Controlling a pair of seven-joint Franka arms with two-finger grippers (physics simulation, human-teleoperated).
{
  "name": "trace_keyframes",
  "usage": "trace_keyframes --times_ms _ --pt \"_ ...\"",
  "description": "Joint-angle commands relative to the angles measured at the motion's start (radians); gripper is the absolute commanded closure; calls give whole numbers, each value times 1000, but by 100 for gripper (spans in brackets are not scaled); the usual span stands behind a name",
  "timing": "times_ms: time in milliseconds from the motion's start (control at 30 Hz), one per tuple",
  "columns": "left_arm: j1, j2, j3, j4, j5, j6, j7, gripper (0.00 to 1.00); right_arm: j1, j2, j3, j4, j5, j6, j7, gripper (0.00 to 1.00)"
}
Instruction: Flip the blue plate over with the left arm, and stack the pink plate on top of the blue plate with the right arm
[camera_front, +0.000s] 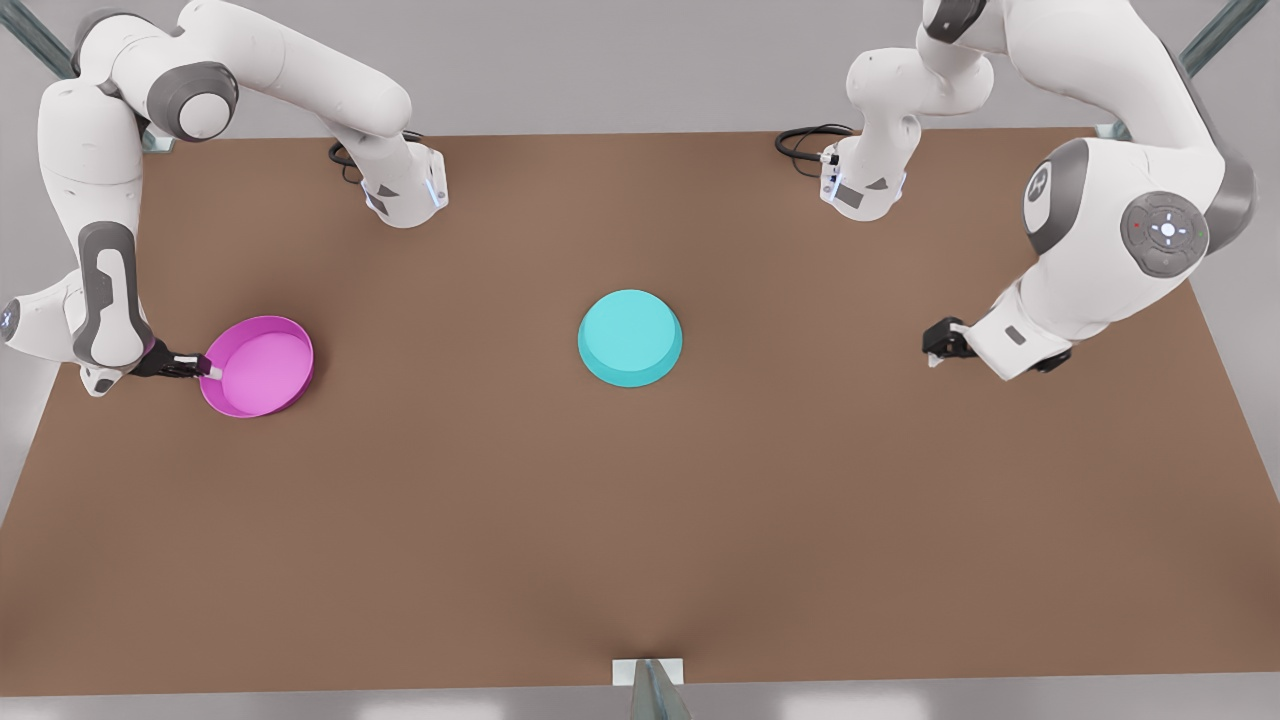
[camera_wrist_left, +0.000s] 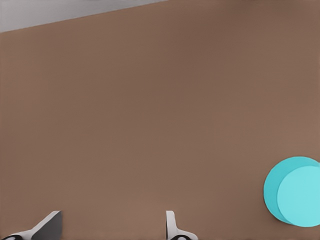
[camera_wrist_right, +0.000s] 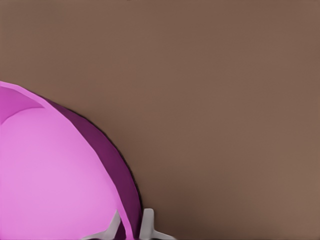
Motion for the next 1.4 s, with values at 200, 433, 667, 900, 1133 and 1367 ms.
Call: trace_keyframes --times_ms 200,433,667,900,1133,1367 --pt "3 -16 44 -6 4 2 2 0 2 6 2 2 1 6 1 77" --pt "3 -30 36 -6 15 -7 -8 0 0 5 14 2 3 3 2 79" --pt "3 -21 36 -9 15 -10 -11 0 3 -11 21 -2 11 -11 13 79" --pt "3 -19 36 -16 15 -9 -11 0 5 -44 31 20 12 -123 10 79" --pt "3 -19 36 -17 15 -10 -13 0 297 -89 28 21 35 -182 90 79" --pt "1 -18 36 -17 17 -10 -21 0 598 -89 29 21 109 -182 236 79"
